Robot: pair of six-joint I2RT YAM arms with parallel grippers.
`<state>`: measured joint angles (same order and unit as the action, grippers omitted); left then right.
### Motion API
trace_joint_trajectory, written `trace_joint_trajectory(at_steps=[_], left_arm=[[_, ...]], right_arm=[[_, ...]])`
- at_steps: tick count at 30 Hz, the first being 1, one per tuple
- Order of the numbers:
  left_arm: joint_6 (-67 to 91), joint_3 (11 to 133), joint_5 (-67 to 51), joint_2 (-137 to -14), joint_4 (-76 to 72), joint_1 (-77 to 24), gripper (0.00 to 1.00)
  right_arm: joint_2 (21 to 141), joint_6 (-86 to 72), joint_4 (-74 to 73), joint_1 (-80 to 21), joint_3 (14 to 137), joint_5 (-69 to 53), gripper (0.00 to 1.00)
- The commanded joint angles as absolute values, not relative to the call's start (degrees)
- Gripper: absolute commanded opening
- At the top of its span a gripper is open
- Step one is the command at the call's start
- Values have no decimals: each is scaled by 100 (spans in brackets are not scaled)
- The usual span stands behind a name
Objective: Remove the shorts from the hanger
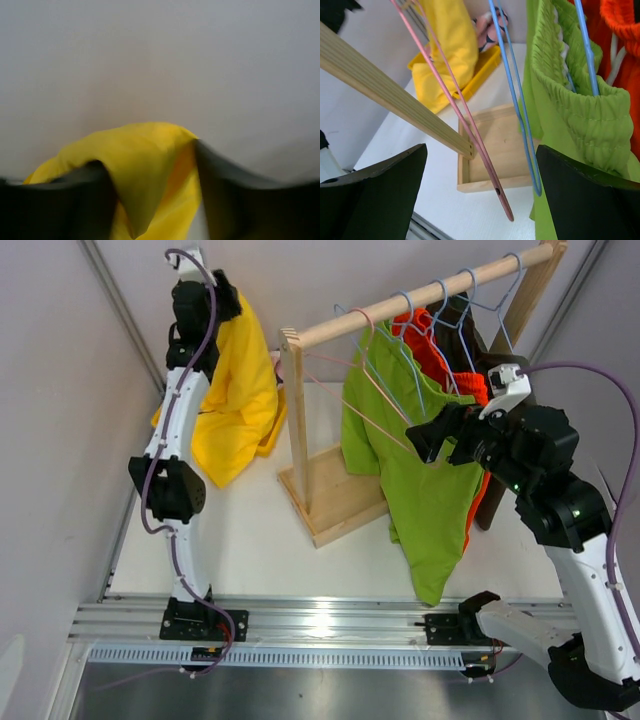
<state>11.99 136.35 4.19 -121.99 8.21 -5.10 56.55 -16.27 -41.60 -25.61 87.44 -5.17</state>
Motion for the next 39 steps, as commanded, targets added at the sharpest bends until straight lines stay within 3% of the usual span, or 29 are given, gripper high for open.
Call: trace_joint_trajectory(at_steps=[1,2,3,9,17,18,23,29,39], left_arm=[[1624,12702,983,-11901,553,-475,85],[1774,12517,1063,-11848,623,-431,97],[1897,12002,994,-11735,815,-387,99],[2311,10244,940,-10689,737,-343,99],[2224,8518,659,-8317,897,-571,99],[2224,8029,694,-8080,905,-623,99],[2188,6919,563,-6508,861,-1132,99],[2179,5443,738,-5257,1063,-1801,99],[2180,4773,677,-4412,1354,-1951,99]], right_arm=[[5432,-1600,-3630,-2549,9078,-729,99],[5466,-1574,-3630,-2549,9175,-738,99],[5475,-1565,-3656,-2540,9385,-721,99],[5914,-1257,-3867,-2549,10282,-466,100],[6688,-994,-3665,-2496,10951,-115,99],[6775,-932,-3639,-2479,11003,-97,91],[7470,-914,-3551,-2242,11416,-158,79],[7927,-1002,-3349,-1846,11619,-237,76],[8165,-1195,-3094,-1652,11242,-431,72]])
